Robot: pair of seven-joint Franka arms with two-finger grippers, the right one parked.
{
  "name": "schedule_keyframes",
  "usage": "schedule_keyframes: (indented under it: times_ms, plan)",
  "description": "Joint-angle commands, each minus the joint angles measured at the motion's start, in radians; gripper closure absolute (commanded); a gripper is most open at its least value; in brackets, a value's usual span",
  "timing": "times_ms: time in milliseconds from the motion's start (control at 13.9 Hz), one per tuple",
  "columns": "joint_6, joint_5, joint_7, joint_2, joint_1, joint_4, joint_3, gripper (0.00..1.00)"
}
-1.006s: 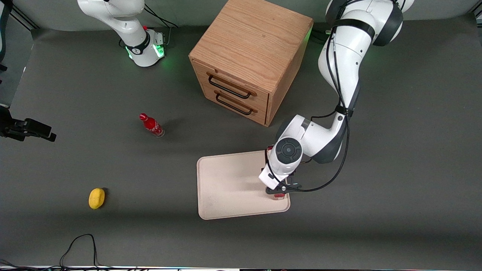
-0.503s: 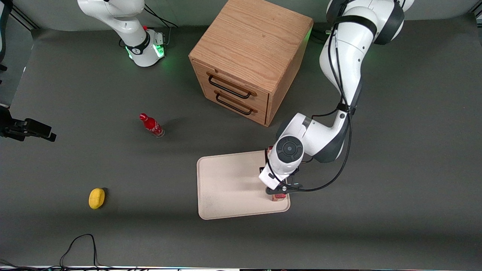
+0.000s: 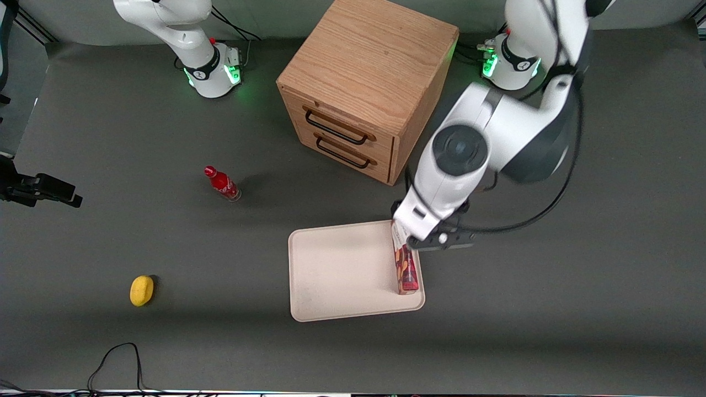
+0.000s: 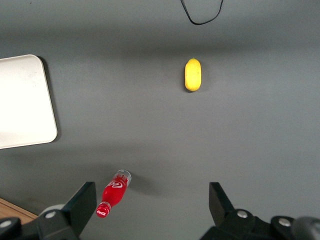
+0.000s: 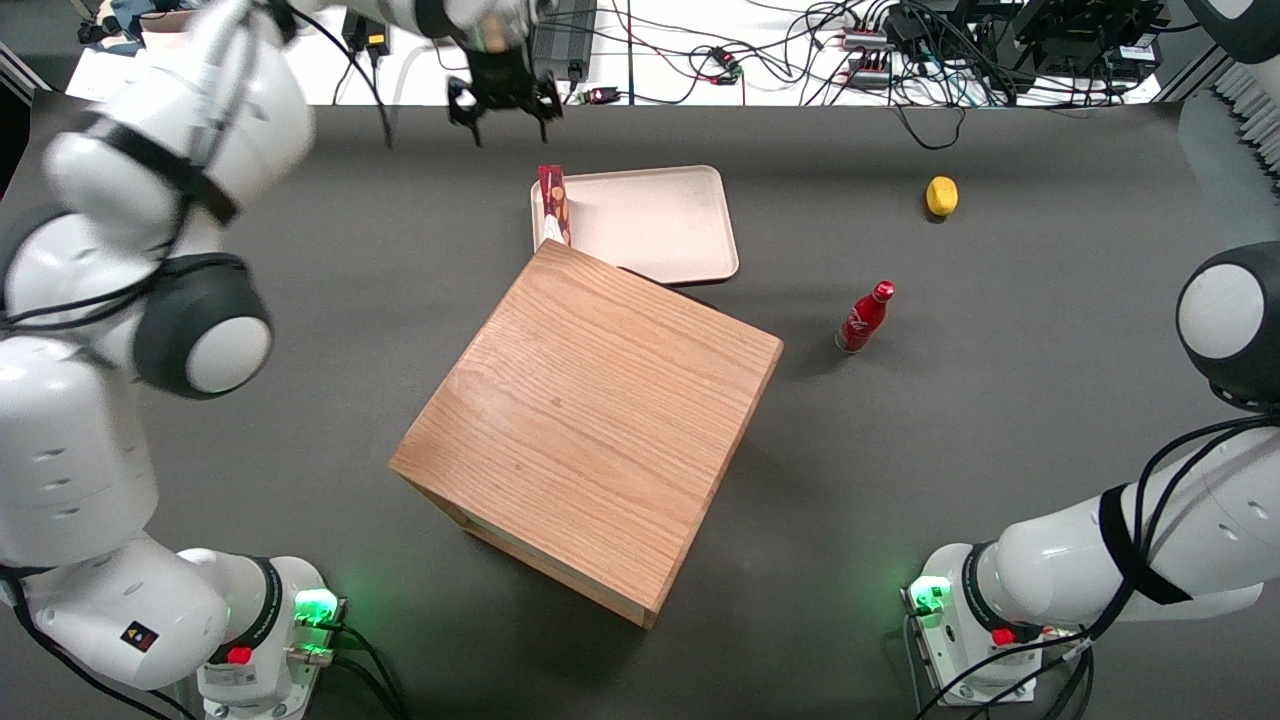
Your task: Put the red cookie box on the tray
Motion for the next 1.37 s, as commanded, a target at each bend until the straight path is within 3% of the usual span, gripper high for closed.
schedule_keyframes:
  times_ms: [0,359,647,1293]
  plan:
    - [-0.079,0.021,-0.004,-0.133,0.021,-0.069,0.015,0.00]
    - [-0.088,0.022,0.285,-0.351,0.235,-0.287,0.016,0.00]
    - [-0.022,0.021,0.505,-0.433,0.407,-0.411,0.015,0.00]
    - [0.030,0.001,0.587,-0.422,0.498,-0.435,0.015,0.00]
